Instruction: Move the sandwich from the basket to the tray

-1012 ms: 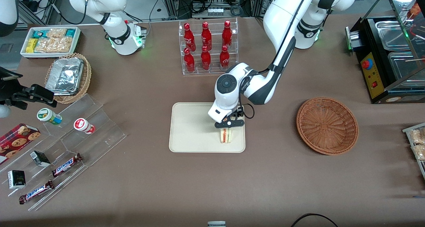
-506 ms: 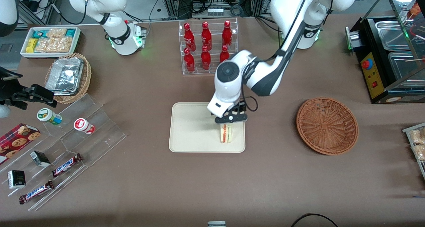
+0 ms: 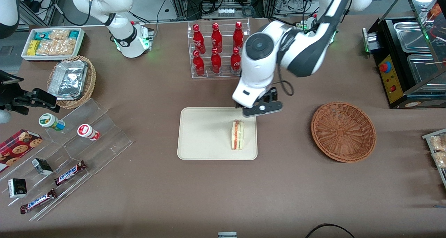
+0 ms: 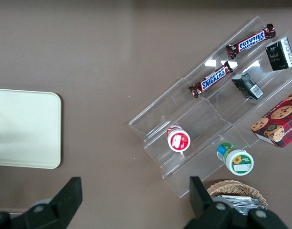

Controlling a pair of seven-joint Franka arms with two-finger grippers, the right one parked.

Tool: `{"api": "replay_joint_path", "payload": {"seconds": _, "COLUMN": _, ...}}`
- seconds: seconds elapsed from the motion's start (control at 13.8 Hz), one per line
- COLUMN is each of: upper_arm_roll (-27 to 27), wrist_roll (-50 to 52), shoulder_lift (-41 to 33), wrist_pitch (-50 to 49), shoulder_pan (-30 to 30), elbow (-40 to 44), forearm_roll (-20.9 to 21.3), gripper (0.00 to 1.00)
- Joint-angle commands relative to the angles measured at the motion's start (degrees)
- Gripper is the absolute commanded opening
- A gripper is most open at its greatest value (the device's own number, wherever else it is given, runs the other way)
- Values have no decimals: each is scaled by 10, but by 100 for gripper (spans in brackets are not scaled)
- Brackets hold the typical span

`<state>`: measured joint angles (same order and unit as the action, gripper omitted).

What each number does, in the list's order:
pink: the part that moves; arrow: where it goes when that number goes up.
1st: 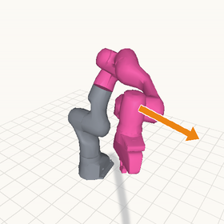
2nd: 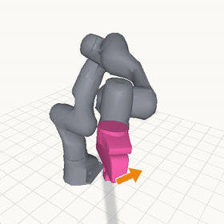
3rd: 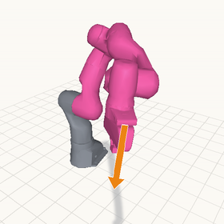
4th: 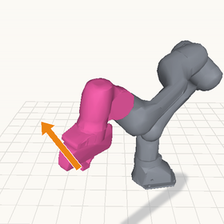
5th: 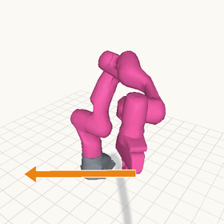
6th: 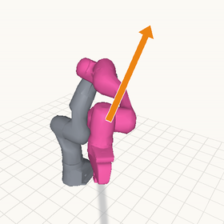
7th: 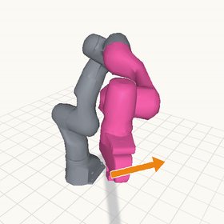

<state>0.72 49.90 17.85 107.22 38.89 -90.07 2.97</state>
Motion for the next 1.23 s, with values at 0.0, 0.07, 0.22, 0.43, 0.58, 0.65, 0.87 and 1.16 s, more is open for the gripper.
{"api": "replay_joint_path", "payload": {"seconds": 0.0, "upper_arm_roll": -3, "wrist_roll": 2, "shoulder_lift": -40, "wrist_pitch": -21, "shoulder_pan": -22, "elbow": -10, "forearm_roll": 3, "gripper": 100}}
{"api": "replay_joint_path", "payload": {"seconds": 0.07, "upper_arm_roll": -3, "wrist_roll": 1, "shoulder_lift": -49, "wrist_pitch": -28, "shoulder_pan": -29, "elbow": -11, "forearm_roll": 5, "gripper": 100}}
{"api": "replay_joint_path", "payload": {"seconds": 0.22, "upper_arm_roll": -3, "wrist_roll": -2, "shoulder_lift": -64, "wrist_pitch": -53, "shoulder_pan": -43, "elbow": -11, "forearm_roll": 6, "gripper": 100}}
{"api": "replay_joint_path", "payload": {"seconds": 0.43, "upper_arm_roll": -3, "wrist_roll": -27, "shoulder_lift": -79, "wrist_pitch": -71, "shoulder_pan": -63, "elbow": -11, "forearm_roll": 7, "gripper": 100}}
{"api": "replay_joint_path", "payload": {"seconds": 0.58, "upper_arm_roll": -3, "wrist_roll": -35, "shoulder_lift": -86, "wrist_pitch": -80, "shoulder_pan": -76, "elbow": -11, "forearm_roll": 7, "gripper": 100}}
{"api": "replay_joint_path", "payload": {"seconds": 0.65, "upper_arm_roll": -3, "wrist_roll": -46, "shoulder_lift": -91, "wrist_pitch": -85, "shoulder_pan": -85, "elbow": -12, "forearm_roll": 7, "gripper": 100}}
{"api": "replay_joint_path", "payload": {"seconds": 0.87, "upper_arm_roll": -3, "wrist_roll": -99, "shoulder_lift": -113, "wrist_pitch": -122, "shoulder_pan": -116, "elbow": -12, "forearm_roll": 5, "gripper": 100}}
{"api": "replay_joint_path", "payload": {"seconds": 1.16, "upper_arm_roll": -3, "wrist_roll": -166, "shoulder_lift": -142, "wrist_pitch": -158, "shoulder_pan": -169, "elbow": -12, "forearm_roll": 0, "gripper": 100}}
